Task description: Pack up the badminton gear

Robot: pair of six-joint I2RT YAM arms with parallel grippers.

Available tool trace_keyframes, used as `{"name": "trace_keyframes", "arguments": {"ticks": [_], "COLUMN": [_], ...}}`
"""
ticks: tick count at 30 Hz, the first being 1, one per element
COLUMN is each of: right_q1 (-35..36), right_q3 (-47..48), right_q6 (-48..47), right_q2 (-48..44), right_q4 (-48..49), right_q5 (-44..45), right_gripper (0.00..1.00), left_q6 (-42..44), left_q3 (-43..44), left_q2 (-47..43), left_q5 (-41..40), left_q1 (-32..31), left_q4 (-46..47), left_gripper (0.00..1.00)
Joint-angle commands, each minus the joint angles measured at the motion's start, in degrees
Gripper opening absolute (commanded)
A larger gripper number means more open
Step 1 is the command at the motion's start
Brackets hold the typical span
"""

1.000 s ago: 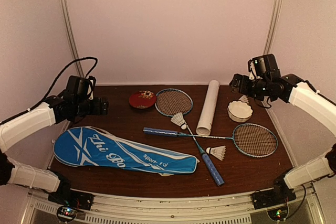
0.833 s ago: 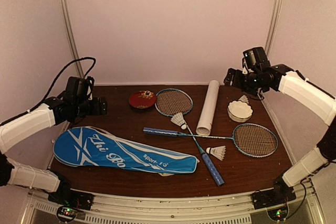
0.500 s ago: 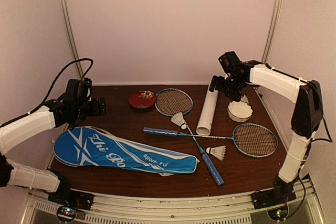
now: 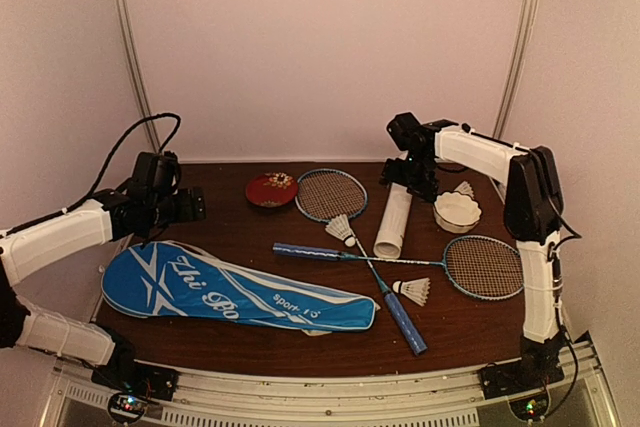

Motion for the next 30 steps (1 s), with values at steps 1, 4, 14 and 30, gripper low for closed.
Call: {"name": "trace_keyframes", "arguments": {"ticks": [1, 4, 14, 30], "right_q1": [0.02, -0.24, -1.49, -2.40], "right_q3": [5.98, 9.63, 13.40, 9.08], "right_q6": [1.24, 1.78, 3.35, 3.98], "right_q2": [3.96, 7.07, 13.32, 10.48], "right_q4": [-3.61, -4.78, -5.67, 0.01], "right_q5": [2.82, 3.11, 2.00, -1.82], "right_gripper": [1.00, 0.99, 0.94, 0.65], "left_q6": [-0.93, -0.92, -0.83, 1.19], "left_q3": [-0.09, -0.12, -0.19, 0.51], "left_q2": [0.66, 1.21, 2.71, 3.28], "left_q5": [-1.30, -1.52, -1.72, 1.07], "left_q1": [-0.40, -0.37, -0.43, -0.39], "left_q4": [3.24, 3.41, 3.87, 4.15], "left_gripper": [0.98, 0.98, 0.98, 0.98]}}
